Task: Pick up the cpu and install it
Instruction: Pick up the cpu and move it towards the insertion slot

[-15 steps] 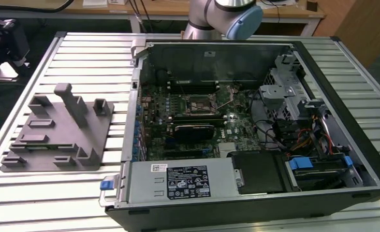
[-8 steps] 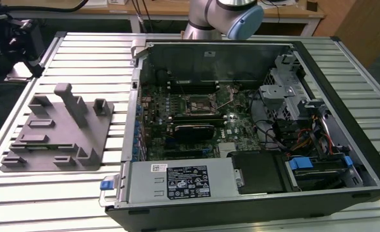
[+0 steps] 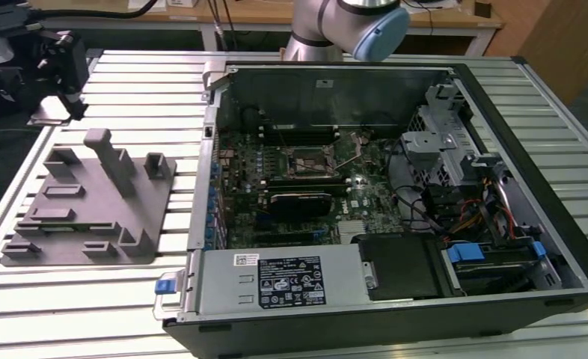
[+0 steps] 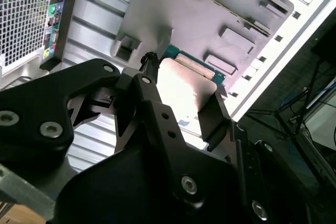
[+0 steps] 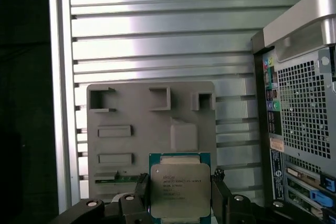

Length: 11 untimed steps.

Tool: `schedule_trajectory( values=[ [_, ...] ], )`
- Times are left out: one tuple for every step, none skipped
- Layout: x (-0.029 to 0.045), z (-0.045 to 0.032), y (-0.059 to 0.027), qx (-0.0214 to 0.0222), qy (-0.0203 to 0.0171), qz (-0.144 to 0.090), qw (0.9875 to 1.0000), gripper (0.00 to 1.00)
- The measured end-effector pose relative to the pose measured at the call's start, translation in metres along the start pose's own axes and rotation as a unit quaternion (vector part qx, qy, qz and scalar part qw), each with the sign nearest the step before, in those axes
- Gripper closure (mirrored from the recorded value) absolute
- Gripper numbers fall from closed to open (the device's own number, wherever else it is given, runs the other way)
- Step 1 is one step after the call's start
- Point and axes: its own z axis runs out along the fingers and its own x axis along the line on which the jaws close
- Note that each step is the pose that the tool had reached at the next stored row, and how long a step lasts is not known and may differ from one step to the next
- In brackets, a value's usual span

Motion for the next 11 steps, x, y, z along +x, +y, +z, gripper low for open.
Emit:
schedule_trajectory(
  values=[
    [-0.0025, 0.0001, 0.0002, 0.0000, 0.0000, 0.000, 1.0000, 0.45],
    [-0.0051, 0.0002, 0.0004, 0.0000, 0.0000, 0.000, 1.0000, 0.45],
    [-0.0077, 0.0003, 0.0006, 0.0000, -0.0001, 0.000, 1.0000, 0.45],
    [-0.0101, 0.0004, 0.0008, 0.0000, -0.0001, 0.000, 1.0000, 0.45],
    [-0.0125, 0.0005, 0.0010, -0.0001, -0.0001, 0.000, 1.0000, 0.45],
    [-0.0146, 0.0006, 0.0011, 0.0000, -0.0001, 0.000, 1.0000, 0.45],
    [-0.0160, 0.0006, 0.0013, -0.0001, -0.0001, 0.000, 1.0000, 0.45],
    [-0.0173, 0.0007, 0.0014, 0.0000, 0.0000, 0.000, 1.0000, 0.45],
    [-0.0185, 0.0007, 0.0014, 0.0000, 0.0000, 0.000, 1.0000, 0.45],
    [-0.0198, 0.0007, 0.0016, 0.0000, 0.0000, 0.000, 1.0000, 0.45],
    [-0.0213, 0.0008, 0.0017, 0.0000, 0.0000, 0.000, 1.0000, 0.45]
  ],
)
